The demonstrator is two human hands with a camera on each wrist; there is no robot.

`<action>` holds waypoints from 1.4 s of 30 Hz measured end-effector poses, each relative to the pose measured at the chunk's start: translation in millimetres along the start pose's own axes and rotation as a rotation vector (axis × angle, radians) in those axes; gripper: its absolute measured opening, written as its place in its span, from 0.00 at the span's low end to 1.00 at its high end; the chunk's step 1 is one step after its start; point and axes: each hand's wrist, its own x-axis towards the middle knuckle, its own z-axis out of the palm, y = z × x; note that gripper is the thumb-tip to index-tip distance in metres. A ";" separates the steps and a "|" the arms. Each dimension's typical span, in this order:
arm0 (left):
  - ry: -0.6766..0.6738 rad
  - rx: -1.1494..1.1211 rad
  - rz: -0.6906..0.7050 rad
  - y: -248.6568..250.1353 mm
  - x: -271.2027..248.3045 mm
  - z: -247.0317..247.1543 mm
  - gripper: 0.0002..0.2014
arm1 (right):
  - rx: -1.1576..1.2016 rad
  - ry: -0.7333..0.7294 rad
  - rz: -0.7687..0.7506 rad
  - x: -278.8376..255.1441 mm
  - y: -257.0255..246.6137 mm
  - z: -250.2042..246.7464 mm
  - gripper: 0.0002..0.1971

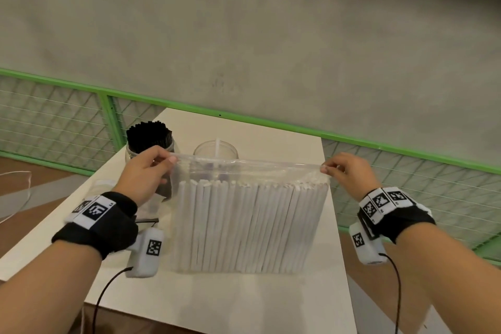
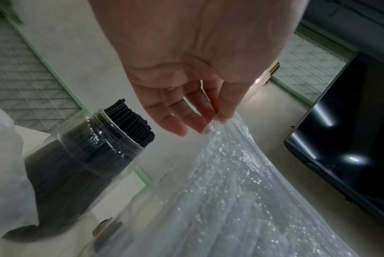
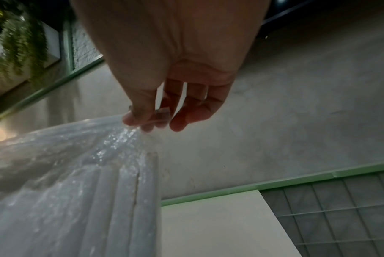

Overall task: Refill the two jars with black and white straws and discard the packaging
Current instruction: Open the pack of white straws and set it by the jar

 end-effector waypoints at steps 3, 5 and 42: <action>0.019 0.027 0.038 2.8 1.3 1.4 0.06 | -0.029 0.060 -0.037 -2.6 0.2 -7.9 0.05; 0.015 0.056 0.054 4.7 0.9 4.2 0.05 | -0.035 0.117 -0.057 -4.7 1.0 -11.8 0.04; -0.449 1.017 0.591 80.8 10.6 88.4 0.32 | 0.014 0.152 -0.316 -9.9 -43.8 -14.0 0.14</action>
